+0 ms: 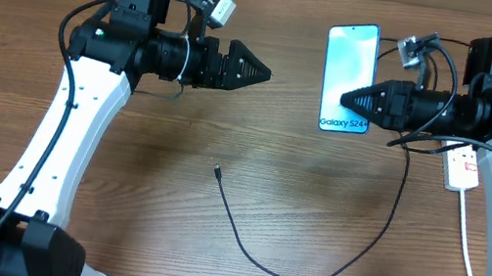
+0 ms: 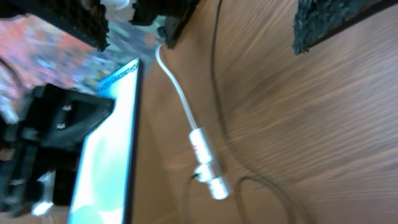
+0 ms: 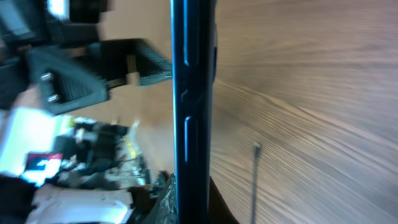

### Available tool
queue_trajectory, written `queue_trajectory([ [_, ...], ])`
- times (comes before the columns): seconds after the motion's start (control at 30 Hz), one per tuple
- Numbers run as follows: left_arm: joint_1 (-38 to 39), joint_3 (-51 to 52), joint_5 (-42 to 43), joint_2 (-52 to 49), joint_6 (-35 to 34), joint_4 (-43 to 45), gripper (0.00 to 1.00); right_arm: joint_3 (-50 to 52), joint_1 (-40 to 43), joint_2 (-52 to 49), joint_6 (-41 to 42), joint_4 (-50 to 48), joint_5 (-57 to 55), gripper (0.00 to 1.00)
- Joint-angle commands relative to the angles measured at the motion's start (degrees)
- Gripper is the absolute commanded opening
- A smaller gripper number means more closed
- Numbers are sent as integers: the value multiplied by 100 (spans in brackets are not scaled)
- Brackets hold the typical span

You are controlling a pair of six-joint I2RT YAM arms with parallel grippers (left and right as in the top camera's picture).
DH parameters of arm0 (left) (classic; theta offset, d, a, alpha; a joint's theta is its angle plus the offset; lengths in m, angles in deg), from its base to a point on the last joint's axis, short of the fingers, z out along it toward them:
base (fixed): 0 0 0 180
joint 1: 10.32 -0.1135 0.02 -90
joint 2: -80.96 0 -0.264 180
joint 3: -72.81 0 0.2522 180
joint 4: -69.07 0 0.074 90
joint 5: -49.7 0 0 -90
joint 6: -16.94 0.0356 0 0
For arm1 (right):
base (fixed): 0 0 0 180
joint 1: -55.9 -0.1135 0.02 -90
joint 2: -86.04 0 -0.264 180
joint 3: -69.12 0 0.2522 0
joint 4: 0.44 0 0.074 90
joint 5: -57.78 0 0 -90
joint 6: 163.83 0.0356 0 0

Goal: Plug charger to phone and switch on socket

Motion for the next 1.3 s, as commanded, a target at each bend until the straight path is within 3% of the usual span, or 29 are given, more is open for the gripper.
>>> queue_trajectory([
  [0.0,50,15,1152,-66,39,634,91,208,-153,175,-350,-328,1202,4],
  [0.17,243,15,1224,-66,-981,2070,83,385,-518,164,-271,-922,1670,4],
  [0.23,404,15,1565,-68,-1113,2664,82,385,-643,162,157,-1294,1668,4],
  [0.47,732,15,1703,-68,-1370,3206,76,385,-822,162,1342,-2581,1650,4],
  [0.57,734,15,1888,-66,-2006,3915,71,385,-848,162,1366,-2653,1556,4],
  [0.7,737,15,1926,-68,-2973,4889,55,385,-848,162,1366,-2673,1558,4],
  [0.8,774,15,1875,-68,-3088,4951,51,385,-848,162,1370,-2765,1561,4],
  [0.87,813,15,1823,-68,-3132,4964,41,385,-848,162,1370,-2828,1558,4],
  [1.0,848,15,1810,-66,-3663,5209,41,385,-848,162,1674,-3163,1556,4],
  [1.17,848,15,1801,-66,-4594,6264,41,385,-848,162,2430,-3851,1167,4],
  [1.27,848,15,1718,-66,-4677,6459,40,385,-848,162,2815,-4266,1150,4],
])
